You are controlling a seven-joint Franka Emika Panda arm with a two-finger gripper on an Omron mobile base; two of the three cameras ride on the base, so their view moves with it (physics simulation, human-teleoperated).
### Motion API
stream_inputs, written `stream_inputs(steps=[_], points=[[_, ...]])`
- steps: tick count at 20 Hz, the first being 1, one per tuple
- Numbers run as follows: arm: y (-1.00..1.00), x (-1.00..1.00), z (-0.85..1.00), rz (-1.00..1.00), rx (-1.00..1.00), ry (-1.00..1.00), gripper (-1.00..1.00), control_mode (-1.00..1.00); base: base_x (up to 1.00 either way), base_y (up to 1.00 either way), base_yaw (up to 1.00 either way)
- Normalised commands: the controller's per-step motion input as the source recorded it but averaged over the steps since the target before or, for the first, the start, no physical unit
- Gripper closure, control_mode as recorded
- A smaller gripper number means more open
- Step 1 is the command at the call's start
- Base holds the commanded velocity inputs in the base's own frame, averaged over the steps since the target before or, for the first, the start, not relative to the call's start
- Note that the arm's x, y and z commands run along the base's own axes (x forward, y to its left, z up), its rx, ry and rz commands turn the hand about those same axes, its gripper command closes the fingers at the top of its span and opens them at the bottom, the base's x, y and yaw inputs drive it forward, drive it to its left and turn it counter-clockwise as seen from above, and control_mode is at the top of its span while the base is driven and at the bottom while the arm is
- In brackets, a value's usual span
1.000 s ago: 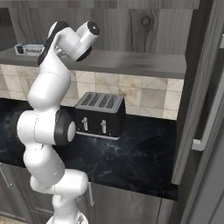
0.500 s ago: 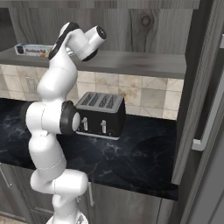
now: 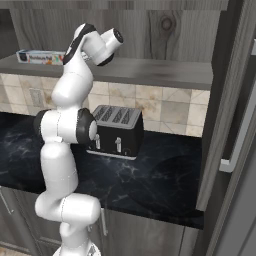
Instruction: Retrieve the tupperware and aluminum foil from the cabinet and place them on the dining counter near the plate with mushroom and lemon to prepare for storing leftovers.
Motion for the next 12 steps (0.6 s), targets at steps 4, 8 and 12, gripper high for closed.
stream_inputs(steps=[4, 8, 12], points=[[0.3, 0.11, 0.0, 0.06, 0.0, 0.0, -1.0, -1.0, 0.0, 0.0, 0.0], [0.37, 0.04, 0.0, 0.05, -0.03, 0.0, -1.0, -1.0, 0.0, 0.0, 0.0], [0.35, 0.0, -0.12, 0.03, -0.03, 0.0, -1.0, -1.0, 0.0, 0.0, 0.0]])
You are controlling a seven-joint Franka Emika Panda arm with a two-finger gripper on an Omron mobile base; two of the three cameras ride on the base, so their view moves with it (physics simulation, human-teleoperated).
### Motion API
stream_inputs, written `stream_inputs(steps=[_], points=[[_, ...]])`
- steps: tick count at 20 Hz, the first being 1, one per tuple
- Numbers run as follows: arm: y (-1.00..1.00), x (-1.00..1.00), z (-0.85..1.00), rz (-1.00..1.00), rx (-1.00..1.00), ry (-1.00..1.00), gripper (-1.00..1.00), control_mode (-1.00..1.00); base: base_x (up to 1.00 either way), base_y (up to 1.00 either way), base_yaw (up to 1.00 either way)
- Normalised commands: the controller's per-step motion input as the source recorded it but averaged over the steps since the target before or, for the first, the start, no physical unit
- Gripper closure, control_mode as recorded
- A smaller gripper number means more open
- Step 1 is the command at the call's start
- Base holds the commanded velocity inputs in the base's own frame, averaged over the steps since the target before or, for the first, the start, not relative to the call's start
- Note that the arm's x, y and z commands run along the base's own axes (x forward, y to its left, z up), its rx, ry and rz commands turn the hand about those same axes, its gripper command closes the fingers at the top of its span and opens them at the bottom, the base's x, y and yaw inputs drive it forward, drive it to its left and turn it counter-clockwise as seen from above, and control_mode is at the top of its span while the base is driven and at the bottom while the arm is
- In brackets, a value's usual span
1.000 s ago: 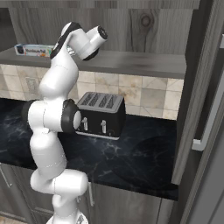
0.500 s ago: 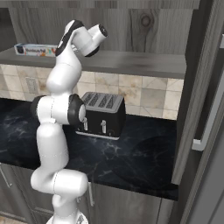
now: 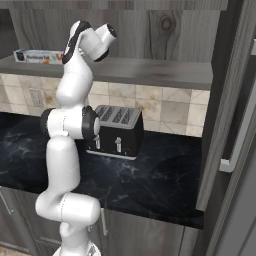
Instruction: Retrieve the tupperware and aluminum foil from the cabinet and place them on the dining counter near the plate with mushroom and lemon to prepare for storing leftovers.
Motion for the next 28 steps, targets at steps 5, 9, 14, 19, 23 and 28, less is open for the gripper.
stream_inputs(steps=[5, 9, 14, 19, 23, 28], points=[[0.1, 0.0, -0.33, 0.0, -0.01, 0.0, 1.0, -1.0, 0.0, 0.0, 0.0], [-0.04, -0.27, -0.34, 0.0, 0.0, -0.05, 1.0, -1.0, 0.0, 0.0, 0.0], [-0.07, -0.63, -0.16, 0.0, 0.0, -0.05, 1.0, -1.0, 0.0, 0.0, 0.0], [0.0, -0.87, -0.28, 0.0, 0.01, -0.1, 1.0, -1.0, 0.0, 0.0, 0.0], [-0.03, -0.89, -0.24, 0.0, 0.09, -0.15, 1.0, -1.0, 0.0, 0.0, 0.0], [-0.15, -1.0, 0.05, 0.0, 0.11, -0.17, 1.0, -1.0, 0.0, 0.0, 0.0]])
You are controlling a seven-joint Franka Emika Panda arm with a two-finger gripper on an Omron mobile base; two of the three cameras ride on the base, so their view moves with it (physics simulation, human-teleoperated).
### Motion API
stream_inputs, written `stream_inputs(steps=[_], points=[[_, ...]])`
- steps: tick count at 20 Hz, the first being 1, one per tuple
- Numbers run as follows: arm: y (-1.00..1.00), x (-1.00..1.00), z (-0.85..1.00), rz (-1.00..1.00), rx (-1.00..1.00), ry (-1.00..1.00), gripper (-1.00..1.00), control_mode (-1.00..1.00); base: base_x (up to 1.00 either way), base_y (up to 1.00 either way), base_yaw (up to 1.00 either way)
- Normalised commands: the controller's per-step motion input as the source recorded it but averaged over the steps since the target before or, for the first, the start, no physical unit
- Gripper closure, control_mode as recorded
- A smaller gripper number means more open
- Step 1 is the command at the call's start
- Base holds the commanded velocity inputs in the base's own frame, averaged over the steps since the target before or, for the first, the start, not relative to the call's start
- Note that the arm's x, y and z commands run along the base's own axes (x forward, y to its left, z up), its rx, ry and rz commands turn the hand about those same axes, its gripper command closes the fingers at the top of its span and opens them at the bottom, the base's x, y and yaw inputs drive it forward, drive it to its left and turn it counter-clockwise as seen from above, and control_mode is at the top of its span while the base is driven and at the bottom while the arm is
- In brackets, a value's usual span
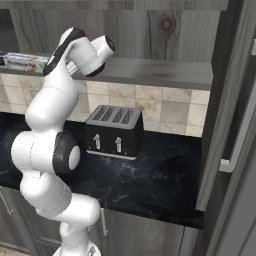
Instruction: Retrieve the tupperware and aluminum foil from the cabinet and place them on the dining counter near the plate with mushroom and lemon to prepare for storing leftovers.
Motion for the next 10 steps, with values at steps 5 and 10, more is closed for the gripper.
stream_inputs(steps=[5, 10], points=[[0.0, -1.0, 0.14, 0.0, 0.02, -0.03, 1.0, -1.0, 0.0, 0.0, 0.0], [0.0, -1.0, 0.01, 0.0, 0.0, 0.03, 1.0, -1.0, 0.0, 0.0, 0.0]])
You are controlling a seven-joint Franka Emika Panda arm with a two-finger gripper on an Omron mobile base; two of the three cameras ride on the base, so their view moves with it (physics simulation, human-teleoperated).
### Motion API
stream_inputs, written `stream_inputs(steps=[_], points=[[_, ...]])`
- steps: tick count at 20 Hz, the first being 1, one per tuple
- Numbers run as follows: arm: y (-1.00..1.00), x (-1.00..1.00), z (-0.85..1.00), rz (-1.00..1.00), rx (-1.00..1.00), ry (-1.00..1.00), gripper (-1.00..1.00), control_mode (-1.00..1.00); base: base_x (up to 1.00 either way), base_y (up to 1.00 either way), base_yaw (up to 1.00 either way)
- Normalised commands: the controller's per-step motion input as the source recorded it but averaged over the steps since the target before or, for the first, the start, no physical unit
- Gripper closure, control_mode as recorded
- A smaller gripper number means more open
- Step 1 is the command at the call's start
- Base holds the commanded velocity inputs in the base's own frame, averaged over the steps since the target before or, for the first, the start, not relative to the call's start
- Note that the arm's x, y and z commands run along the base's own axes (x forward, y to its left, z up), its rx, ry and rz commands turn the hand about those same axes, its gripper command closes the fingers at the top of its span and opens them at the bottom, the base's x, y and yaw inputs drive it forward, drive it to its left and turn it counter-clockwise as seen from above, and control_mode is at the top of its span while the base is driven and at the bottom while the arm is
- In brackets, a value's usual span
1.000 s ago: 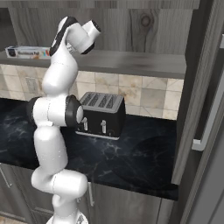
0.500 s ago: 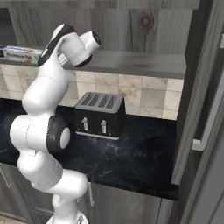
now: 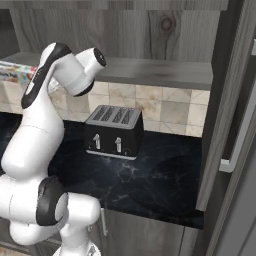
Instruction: Retrieve the tupperware and aluminum foil from the cabinet and place them on the dining counter near the plate with mushroom and lemon to prepare for storing leftovers.
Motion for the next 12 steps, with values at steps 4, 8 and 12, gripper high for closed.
stream_inputs(steps=[4, 8, 12], points=[[-0.05, -1.0, -0.03, 0.0, -0.04, 0.13, 1.0, -1.0, 0.0, 0.0, 0.0], [-0.12, -1.0, -0.2, 0.0, -0.08, 0.29, 1.0, -1.0, 0.0, 0.0, 0.0], [-0.16, -1.0, -0.33, -0.01, -0.16, 0.41, 1.0, -1.0, 0.0, 0.0, 0.0]])
